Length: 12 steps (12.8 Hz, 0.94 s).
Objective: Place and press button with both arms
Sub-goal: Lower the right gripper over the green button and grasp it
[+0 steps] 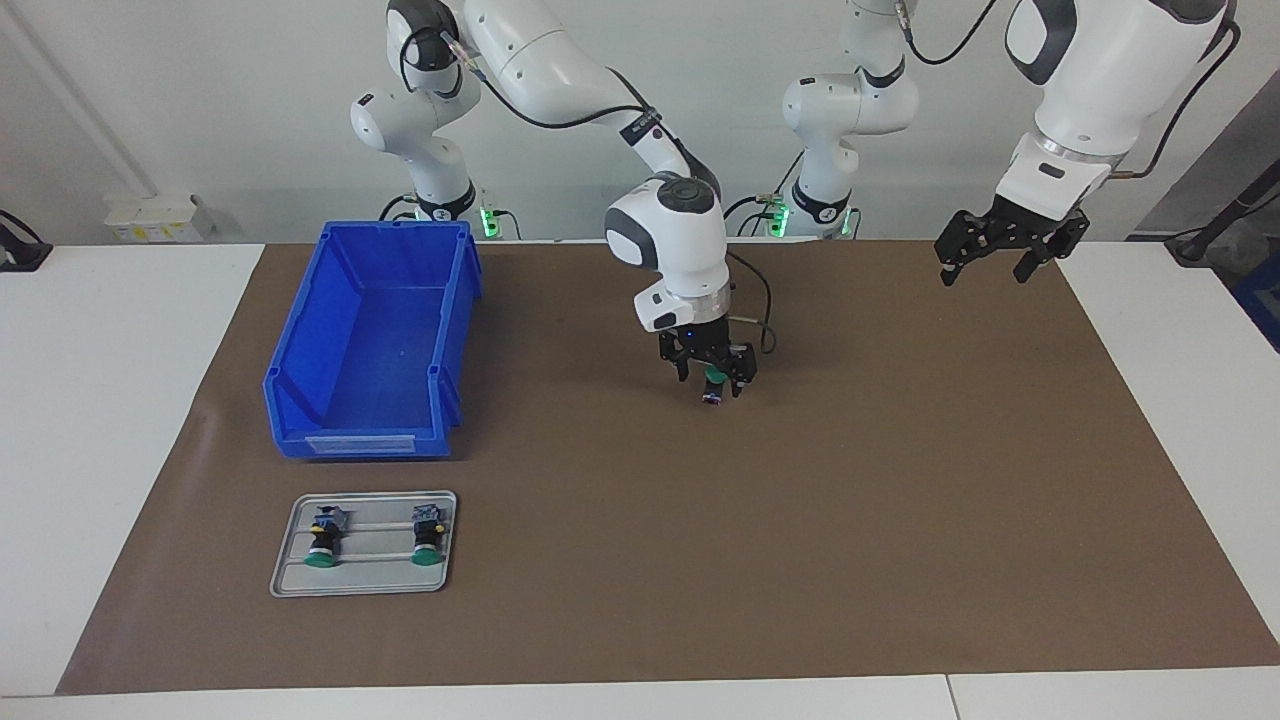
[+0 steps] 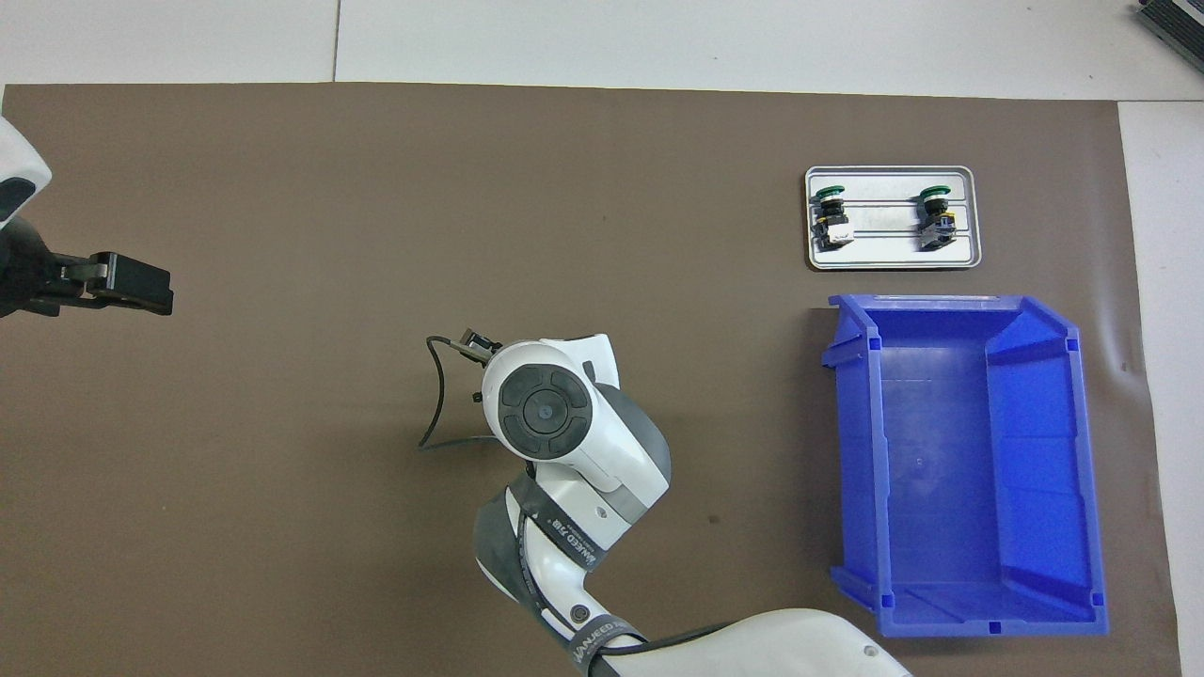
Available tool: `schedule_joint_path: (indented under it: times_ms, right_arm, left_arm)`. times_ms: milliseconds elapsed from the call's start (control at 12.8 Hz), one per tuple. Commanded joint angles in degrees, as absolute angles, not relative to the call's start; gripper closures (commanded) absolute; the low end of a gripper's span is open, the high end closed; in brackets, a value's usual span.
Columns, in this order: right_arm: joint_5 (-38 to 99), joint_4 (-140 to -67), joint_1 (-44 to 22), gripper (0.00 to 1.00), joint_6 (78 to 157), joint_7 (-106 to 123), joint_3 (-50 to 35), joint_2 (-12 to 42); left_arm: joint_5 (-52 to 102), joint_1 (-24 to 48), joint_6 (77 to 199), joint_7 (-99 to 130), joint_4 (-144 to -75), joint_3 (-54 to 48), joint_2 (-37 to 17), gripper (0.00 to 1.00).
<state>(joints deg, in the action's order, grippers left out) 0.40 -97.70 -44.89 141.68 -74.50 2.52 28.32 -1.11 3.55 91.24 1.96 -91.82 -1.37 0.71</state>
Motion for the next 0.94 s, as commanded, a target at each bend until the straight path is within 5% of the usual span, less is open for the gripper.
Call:
schedule_joint_path:
  times_ms: [0,313,547,625,703,782,860]
  right_arm:
    - [1.1,-97.4,-46.1,0.01,143.0,-74.7,2.4,29.3]
    - [1.1,-98.1,-46.9,0.02,142.1,-74.6,2.4,29.3]
    - [1.1,-98.4,-46.9,0.16,142.1,-74.6,2.5,29.3]
    - [1.1,-98.4,-47.0,0.37,142.1,-74.6,2.5,29.3]
    - [1.0,-98.4,-47.0,0.83,142.0,-74.5,2.5,29.2]
    - [0.8,-98.4,-46.9,1.00,141.8,-74.2,2.5,29.2]
    - [0.8,-98.3,-46.9,1.00,141.2,-74.3,2.5,29.2]
  left_arm:
    - [-0.6,3.2,91.0,1.6,-93.3,-1.5,2.1,0.00]
    - [-0.6,3.2,91.0,1.6,-93.3,-1.5,2.1,0.00]
    - [-0.6,3.2,91.0,1.6,-93.3,-1.5,2.1,0.00]
    - [-0.6,3.2,91.0,1.6,-93.3,-1.5,2.1,0.00]
    - [-0.6,3.2,91.0,1.6,-93.3,-1.5,2.1,0.00]
    - [-0.6,3.2,91.0,1.6,-93.3,-1.5,2.1,0.00]
    - [-0.6,3.2,91.0,1.6,-93.3,-1.5,2.1,0.00]
